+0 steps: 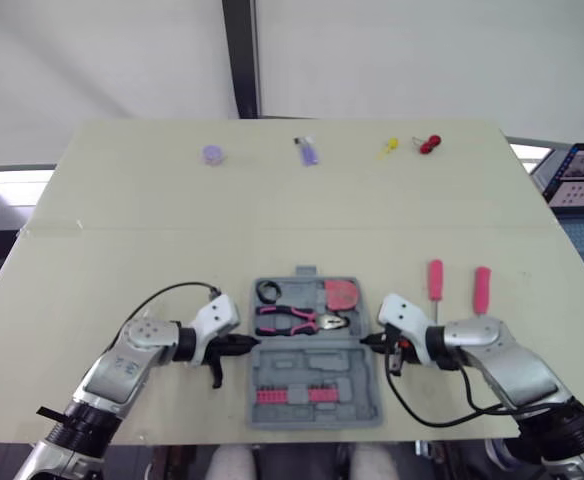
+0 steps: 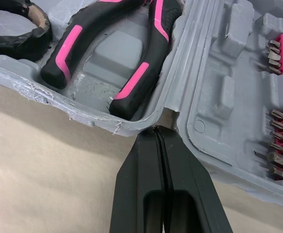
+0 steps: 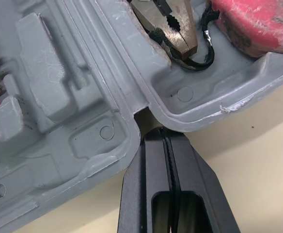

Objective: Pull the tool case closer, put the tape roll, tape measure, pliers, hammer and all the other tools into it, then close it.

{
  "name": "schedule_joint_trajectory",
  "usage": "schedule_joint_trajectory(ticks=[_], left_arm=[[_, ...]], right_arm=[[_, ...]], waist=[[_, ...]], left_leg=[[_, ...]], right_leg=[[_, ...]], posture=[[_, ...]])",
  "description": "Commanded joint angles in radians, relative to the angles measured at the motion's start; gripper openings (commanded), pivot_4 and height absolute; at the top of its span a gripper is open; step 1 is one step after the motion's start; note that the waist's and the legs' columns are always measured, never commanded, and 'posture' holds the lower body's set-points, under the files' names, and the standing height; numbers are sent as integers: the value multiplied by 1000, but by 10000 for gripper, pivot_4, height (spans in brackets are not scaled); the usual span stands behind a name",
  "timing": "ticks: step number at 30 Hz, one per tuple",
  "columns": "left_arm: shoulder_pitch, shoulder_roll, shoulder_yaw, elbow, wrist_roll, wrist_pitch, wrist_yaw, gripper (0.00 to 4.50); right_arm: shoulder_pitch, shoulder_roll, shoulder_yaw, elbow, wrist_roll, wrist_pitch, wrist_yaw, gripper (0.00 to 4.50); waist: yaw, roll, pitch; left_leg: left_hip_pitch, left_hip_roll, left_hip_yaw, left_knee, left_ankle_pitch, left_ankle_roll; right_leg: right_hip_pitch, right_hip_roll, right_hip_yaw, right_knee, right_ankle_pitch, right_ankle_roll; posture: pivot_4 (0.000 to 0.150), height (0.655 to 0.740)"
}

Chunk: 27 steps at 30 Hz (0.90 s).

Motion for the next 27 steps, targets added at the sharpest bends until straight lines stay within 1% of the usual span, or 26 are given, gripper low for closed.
schedule_joint_trajectory(ticks=[1, 14, 27], left_arm=[[-15, -18, 7, -15, -2, -38, 2, 0], [-37, -42, 11, 27, 19, -90, 6, 0], [-38, -46, 12, 35, 27, -97, 1, 0]], right_arm=[[-11, 15, -2, -25, 6, -21, 3, 190], [-12, 32, -16, -20, -2, -23, -7, 190], [-32, 60, -11, 7, -20, -37, -18, 190]], waist=[[0, 0, 0], [-1, 0, 0], [-2, 0, 0]], left_leg=[[0, 0, 0, 0, 0, 0], [0, 0, 0, 0, 0, 0], [0, 0, 0, 0, 0, 0]], right_leg=[[0, 0, 0, 0, 0, 0], [0, 0, 0, 0, 0, 0], [0, 0, 0, 0, 0, 0]], posture=[[1500, 7400], [1500, 7400], [1500, 7400]])
